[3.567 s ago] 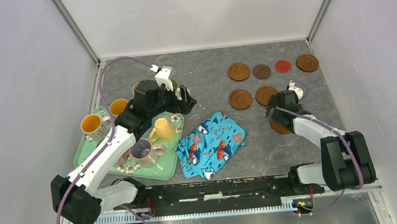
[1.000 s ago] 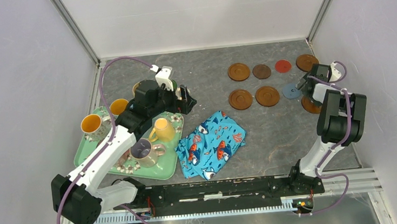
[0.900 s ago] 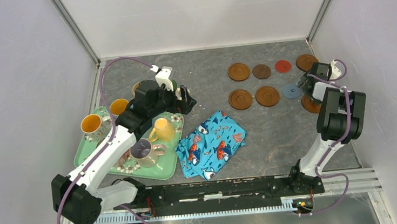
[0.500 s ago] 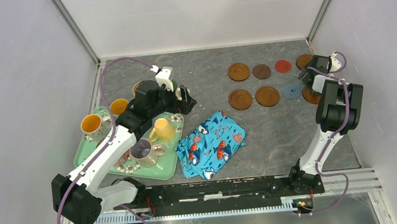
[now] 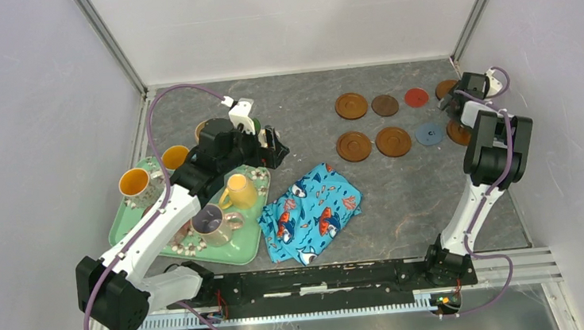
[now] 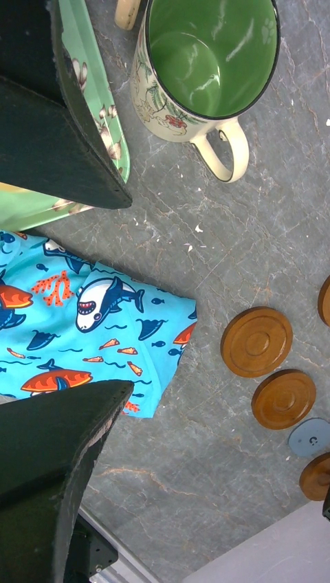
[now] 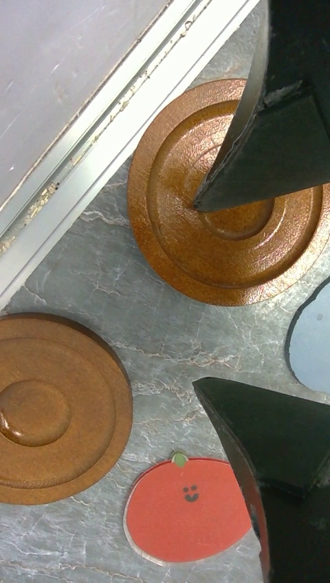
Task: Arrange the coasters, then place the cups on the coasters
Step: Move the coaster to the corner of the board, then pick up the cup at the center of the board.
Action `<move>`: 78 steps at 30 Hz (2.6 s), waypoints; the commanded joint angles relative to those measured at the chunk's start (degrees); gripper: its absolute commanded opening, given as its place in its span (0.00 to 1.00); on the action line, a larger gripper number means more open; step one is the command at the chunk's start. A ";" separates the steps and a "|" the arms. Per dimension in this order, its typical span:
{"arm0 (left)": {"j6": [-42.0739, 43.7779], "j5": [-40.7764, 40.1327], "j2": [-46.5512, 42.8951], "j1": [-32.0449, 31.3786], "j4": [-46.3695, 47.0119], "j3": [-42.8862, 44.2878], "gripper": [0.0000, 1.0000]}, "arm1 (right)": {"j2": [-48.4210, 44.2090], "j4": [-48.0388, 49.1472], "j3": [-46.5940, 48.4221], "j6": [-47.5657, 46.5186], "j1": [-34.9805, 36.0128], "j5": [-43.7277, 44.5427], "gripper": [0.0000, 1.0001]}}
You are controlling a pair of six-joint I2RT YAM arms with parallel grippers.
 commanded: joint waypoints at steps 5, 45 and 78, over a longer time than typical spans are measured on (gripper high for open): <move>-0.17 -0.96 -0.79 0.02 1.72 0.00 1.00 | 0.20 -1.65 3.71 -1.45 -0.25 -1.71 0.98; -41.13 -49.95 7.80 -11.87 -8.81 6.11 1.00 | -60.96 -8.84 -34.91 -8.78 24.63 -12.17 0.98; -77.15 -62.17 57.95 -3.95 -46.31 51.98 1.00 | -72.15 -13.08 -38.39 -10.67 28.43 -13.68 0.98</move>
